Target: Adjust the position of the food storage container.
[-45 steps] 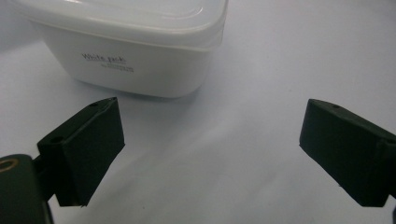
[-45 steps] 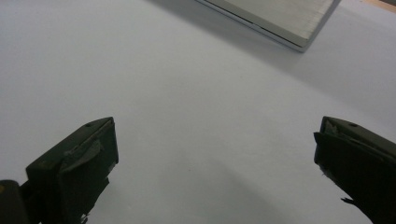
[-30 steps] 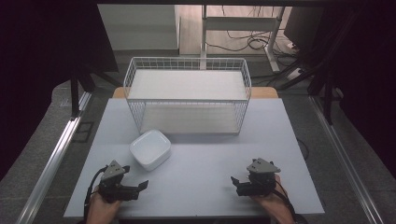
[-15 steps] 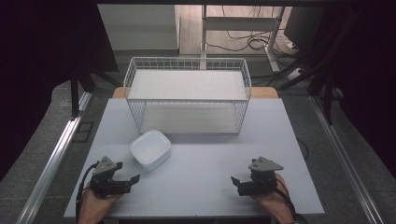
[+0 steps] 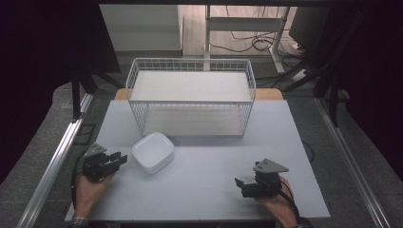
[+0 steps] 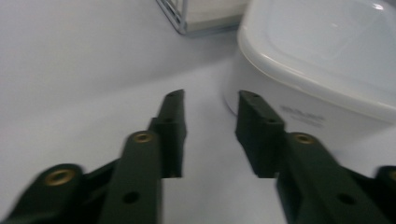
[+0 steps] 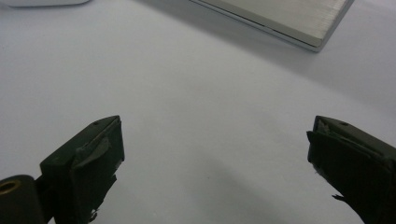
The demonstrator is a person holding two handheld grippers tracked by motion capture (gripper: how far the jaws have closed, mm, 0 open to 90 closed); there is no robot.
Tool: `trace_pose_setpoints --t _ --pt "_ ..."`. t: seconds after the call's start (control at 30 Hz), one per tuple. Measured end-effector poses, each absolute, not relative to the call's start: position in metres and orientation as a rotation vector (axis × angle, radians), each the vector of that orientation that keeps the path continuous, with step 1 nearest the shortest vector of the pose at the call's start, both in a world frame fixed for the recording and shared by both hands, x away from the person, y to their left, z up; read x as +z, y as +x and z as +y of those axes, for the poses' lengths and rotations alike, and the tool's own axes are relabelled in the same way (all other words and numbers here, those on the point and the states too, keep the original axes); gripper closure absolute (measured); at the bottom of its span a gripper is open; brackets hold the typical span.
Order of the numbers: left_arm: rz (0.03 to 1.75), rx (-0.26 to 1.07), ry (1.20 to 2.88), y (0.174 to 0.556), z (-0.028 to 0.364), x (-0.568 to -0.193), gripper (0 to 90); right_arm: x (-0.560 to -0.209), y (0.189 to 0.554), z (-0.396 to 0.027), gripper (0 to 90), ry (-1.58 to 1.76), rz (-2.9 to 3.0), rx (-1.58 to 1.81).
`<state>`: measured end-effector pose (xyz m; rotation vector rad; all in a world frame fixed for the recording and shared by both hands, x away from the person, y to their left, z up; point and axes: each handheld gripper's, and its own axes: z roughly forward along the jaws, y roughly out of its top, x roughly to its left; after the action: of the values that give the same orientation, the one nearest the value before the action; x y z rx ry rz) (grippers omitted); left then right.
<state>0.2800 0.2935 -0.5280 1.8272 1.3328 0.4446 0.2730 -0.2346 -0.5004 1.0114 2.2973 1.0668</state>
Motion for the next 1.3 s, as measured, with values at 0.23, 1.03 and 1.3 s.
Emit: trace_pose_setpoints --t 0.23,1.03,1.3 --pt "1.328 0.426 1.831 0.317 0.289 -0.533 89.8 -0.501 0.274 -0.235 6.4 1.009 2.306 1.072" --pt "1.107 0.210 1.990 0.308 0.224 -0.531 90.0 -0.497 0.275 -0.234 18.0 1.021 2.321 1.125" --pt "1.050 0.162 2.028 0.298 0.200 -0.530 90.0 -0.496 0.277 -0.233 23.3 1.020 2.329 1.133"
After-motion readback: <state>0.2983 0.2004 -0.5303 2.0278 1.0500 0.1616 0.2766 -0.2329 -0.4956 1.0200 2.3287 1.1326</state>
